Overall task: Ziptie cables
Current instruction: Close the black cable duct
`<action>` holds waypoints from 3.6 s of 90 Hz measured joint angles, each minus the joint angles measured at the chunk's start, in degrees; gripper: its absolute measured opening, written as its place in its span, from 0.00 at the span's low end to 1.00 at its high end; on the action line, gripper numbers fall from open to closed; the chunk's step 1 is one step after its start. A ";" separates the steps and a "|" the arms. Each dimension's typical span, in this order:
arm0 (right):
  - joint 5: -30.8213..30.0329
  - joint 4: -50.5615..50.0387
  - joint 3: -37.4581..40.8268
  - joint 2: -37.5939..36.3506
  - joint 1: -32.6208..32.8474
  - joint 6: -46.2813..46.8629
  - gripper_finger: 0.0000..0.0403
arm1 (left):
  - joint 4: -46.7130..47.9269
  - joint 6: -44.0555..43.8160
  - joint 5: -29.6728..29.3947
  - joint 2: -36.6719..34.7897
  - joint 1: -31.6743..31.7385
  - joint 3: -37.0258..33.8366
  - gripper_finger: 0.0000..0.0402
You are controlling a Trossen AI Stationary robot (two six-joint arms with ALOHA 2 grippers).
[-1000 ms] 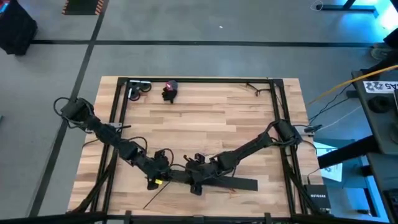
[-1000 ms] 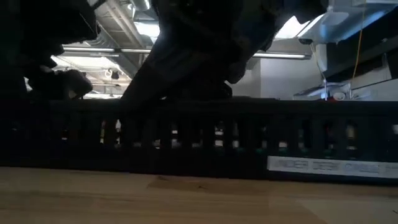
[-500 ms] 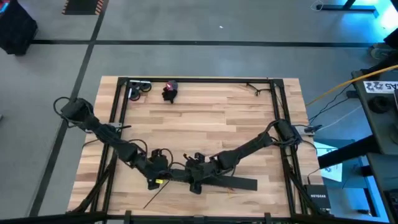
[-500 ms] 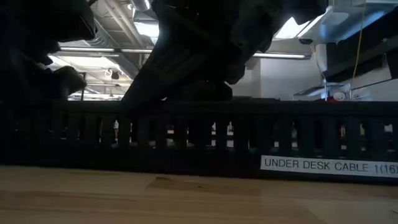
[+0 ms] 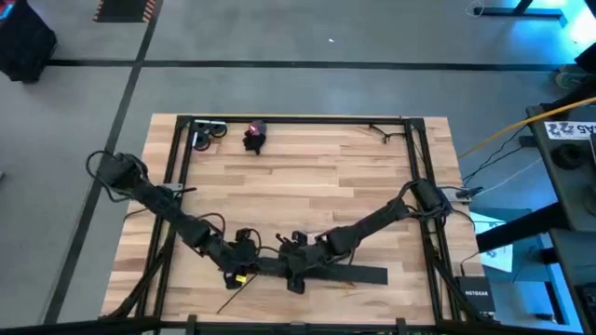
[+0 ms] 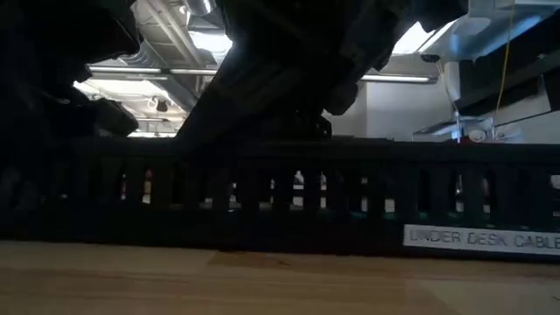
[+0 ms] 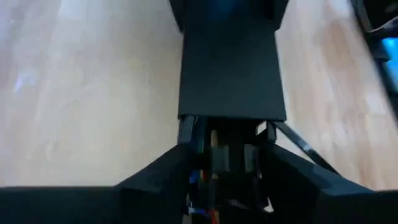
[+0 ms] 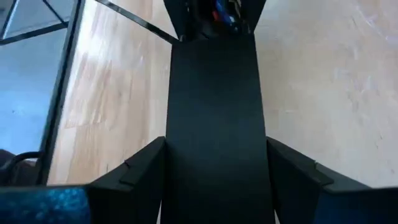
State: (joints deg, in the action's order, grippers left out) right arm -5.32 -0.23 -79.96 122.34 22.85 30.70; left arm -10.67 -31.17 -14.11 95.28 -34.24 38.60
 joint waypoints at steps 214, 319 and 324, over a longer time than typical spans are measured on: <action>-4.59 -5.24 -0.73 1.18 -0.37 1.31 0.55 | 26.72 1.74 3.20 -12.57 -2.50 2.27 0.56; -5.77 -5.46 -0.68 1.14 -0.44 2.66 0.55 | 29.63 6.18 -5.22 -10.37 2.32 4.10 0.62; -5.79 -5.46 -0.68 1.14 -0.44 2.66 0.55 | 29.65 6.75 -4.82 -10.36 2.85 4.09 0.65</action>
State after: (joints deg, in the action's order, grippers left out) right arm -11.11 -5.69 -80.64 123.48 22.41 33.36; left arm 18.98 -24.42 -18.93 84.93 -31.39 42.70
